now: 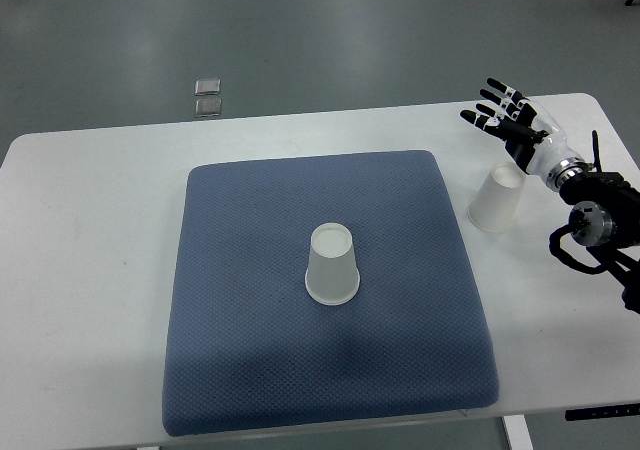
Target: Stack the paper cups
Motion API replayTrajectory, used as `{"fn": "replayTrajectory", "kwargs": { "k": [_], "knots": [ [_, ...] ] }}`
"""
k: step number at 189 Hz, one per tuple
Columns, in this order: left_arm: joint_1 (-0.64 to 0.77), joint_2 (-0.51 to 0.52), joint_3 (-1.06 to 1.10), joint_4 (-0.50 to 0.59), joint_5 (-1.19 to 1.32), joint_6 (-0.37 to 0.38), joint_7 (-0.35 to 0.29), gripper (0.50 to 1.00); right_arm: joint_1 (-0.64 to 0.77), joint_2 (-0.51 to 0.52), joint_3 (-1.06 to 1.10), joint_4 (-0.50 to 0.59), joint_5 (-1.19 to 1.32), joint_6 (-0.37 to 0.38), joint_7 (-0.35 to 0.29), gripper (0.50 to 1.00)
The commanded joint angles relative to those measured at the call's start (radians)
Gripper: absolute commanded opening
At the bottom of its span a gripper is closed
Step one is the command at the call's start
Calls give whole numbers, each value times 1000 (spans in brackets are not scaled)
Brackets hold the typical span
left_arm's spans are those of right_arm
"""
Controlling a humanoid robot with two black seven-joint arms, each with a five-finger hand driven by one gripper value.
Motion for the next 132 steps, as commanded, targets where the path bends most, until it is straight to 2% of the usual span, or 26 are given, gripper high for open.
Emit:
{"fn": "replayTrajectory", "kwargs": {
  "k": [1, 132],
  "knots": [
    [0, 0, 0, -1, 0, 0, 0, 1000, 0, 0, 0, 0, 0, 2, 1, 919],
    [0, 0, 0, -1, 0, 0, 0, 1000, 0, -19, 8, 2, -5, 32, 1, 919]
  ]
}}
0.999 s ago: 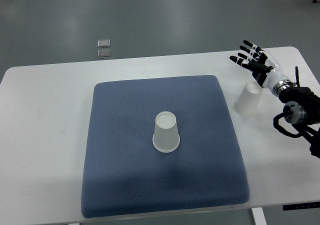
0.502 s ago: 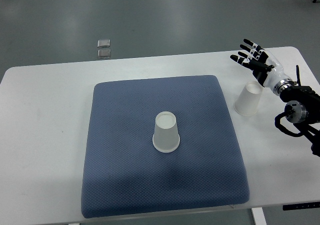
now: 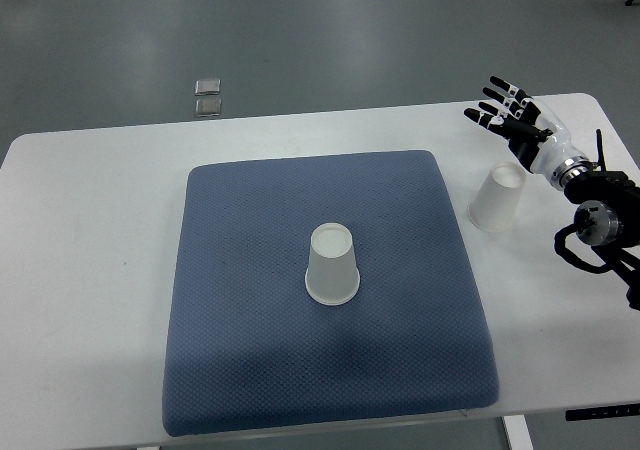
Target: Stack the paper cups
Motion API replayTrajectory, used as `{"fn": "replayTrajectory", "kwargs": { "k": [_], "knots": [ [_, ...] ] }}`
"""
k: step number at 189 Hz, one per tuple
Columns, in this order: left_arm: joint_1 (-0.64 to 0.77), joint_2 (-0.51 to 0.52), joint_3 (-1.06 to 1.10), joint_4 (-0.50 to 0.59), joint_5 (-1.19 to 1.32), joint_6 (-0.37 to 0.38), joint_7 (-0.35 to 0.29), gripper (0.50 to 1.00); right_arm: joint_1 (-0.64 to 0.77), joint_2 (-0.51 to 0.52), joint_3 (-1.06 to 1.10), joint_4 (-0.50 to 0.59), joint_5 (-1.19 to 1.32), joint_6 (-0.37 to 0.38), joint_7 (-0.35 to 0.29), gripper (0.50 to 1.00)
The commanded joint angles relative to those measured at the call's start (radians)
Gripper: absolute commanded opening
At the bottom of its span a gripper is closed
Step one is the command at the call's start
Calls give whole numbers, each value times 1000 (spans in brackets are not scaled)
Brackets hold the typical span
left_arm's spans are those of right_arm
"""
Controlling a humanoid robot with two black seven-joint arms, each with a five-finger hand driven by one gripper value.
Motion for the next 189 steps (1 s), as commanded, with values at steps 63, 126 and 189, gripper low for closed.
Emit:
{"fn": "replayTrajectory", "kwargs": {
  "k": [63, 126, 189],
  "knots": [
    [0, 0, 0, 0, 0, 0, 0, 1000, 6, -99, -4, 5, -267, 85, 20, 919],
    [0, 0, 0, 0, 0, 0, 0, 1000, 13, -141, -16, 5, -795, 97, 132, 917],
    [0, 0, 0, 0, 0, 0, 0, 1000, 18, -164, -32, 5, -1117, 90, 189, 915]
  ]
}}
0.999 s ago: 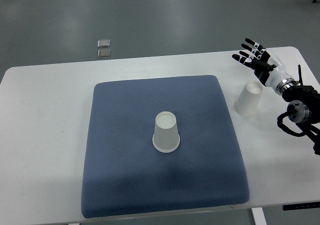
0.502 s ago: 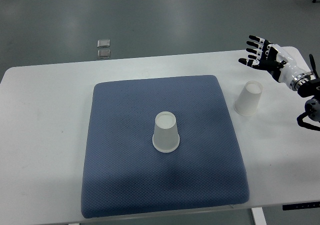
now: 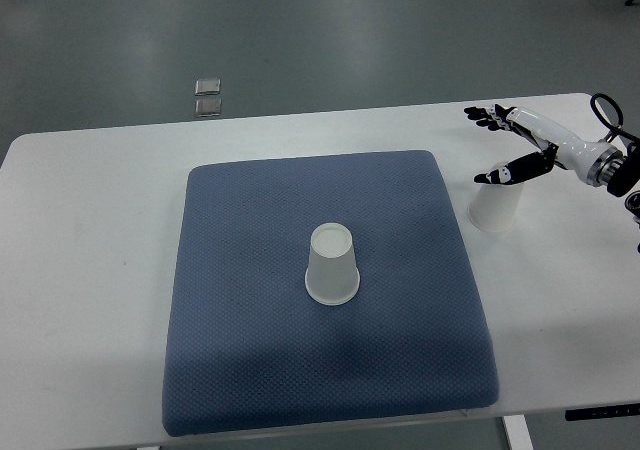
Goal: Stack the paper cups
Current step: 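Lower the right hand over the white cup beside the pad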
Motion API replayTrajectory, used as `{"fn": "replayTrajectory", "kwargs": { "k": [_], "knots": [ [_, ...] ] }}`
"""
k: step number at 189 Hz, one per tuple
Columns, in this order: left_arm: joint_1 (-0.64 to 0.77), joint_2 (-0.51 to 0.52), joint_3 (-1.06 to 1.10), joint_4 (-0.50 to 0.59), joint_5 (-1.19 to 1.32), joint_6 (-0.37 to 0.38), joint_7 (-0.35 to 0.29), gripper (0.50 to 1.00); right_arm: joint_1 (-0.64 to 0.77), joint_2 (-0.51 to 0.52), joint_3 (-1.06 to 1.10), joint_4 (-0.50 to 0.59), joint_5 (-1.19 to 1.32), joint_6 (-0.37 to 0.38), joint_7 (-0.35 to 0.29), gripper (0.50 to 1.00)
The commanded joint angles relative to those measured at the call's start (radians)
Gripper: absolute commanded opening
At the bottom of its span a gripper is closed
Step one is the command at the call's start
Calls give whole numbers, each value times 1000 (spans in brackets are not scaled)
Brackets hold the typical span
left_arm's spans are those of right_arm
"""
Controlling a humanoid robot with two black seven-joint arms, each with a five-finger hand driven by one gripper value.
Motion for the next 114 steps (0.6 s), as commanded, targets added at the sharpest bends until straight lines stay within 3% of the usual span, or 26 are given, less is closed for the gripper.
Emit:
{"fn": "replayTrajectory", "kwargs": {
  "k": [1, 30, 68, 114],
  "knots": [
    [0, 0, 0, 0, 0, 0, 0, 1000, 2, -10, -8, 0, -78, -3, 14, 915],
    [0, 0, 0, 0, 0, 0, 0, 1000, 21, -31, -51, -2, -164, -20, 37, 915],
    [0, 0, 0, 1, 0, 0, 0, 1000, 22, -62, -91, -14, -220, -101, 37, 915],
    [0, 0, 0, 0, 0, 0, 0, 1000, 47, -77, -135, -25, -246, -107, 37, 915]
  ]
}}
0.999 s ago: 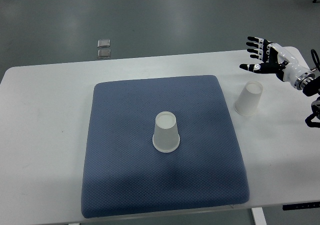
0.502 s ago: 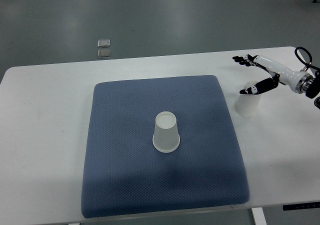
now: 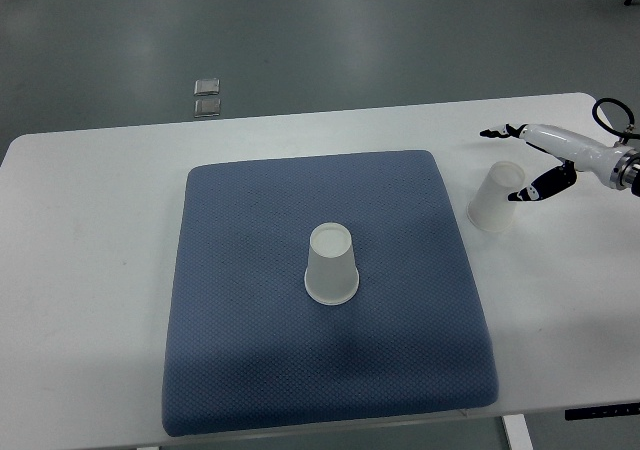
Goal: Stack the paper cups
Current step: 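Lower the right hand over the white cup beside the pad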
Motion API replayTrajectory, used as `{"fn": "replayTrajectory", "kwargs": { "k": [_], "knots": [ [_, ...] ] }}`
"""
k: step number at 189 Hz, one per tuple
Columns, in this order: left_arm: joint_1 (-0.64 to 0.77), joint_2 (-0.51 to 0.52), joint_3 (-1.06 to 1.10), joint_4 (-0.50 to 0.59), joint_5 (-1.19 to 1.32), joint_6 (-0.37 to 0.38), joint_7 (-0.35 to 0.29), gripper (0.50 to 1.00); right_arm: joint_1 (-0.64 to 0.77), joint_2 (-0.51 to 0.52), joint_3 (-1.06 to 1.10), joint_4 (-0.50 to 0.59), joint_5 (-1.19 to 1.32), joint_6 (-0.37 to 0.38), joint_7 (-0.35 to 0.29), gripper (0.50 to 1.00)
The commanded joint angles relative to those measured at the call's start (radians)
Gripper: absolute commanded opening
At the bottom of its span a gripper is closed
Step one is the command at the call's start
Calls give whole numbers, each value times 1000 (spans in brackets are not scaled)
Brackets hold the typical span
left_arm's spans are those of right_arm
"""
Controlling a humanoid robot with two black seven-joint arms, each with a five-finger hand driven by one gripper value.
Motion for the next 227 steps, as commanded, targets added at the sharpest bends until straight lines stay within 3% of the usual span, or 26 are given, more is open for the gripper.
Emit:
{"fn": "replayTrajectory", "kwargs": {
  "k": [1, 118, 227],
  "knots": [
    [0, 0, 0, 0, 0, 0, 0, 1000, 6, -5, -17, -5, -7, -1, 0, 915],
    [0, 0, 0, 0, 0, 0, 0, 1000, 56, 48, -99, -89, -34, -2, 0, 901],
    [0, 0, 0, 0, 0, 0, 0, 1000, 93, 64, -158, -107, -37, 9, 1, 829]
  ]
}}
